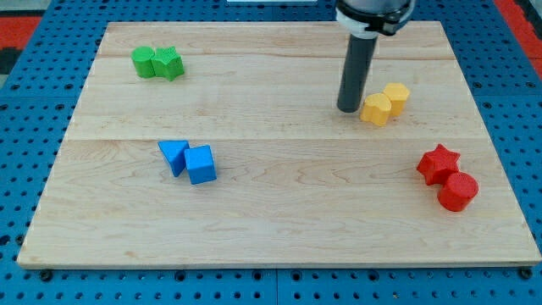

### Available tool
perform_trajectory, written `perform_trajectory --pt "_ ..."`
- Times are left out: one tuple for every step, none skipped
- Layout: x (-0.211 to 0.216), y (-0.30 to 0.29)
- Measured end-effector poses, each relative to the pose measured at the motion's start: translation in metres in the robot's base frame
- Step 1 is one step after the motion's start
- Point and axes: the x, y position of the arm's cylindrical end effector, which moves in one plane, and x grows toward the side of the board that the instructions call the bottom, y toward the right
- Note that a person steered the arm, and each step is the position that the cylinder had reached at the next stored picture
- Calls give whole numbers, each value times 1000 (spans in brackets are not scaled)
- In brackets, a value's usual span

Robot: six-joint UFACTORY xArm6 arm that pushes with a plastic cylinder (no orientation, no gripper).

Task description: Move your arm towards bottom center of the board

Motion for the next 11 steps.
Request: perform_trajectory --pt "11 -49" --pt "14 -61" --pt "14 -67" --pt "14 -72" --pt "14 -76" --pt "14 -77" --pt "14 -77" --pt "14 -79" --pt "14 -81" --pt "24 -88" --pt "34 -98"
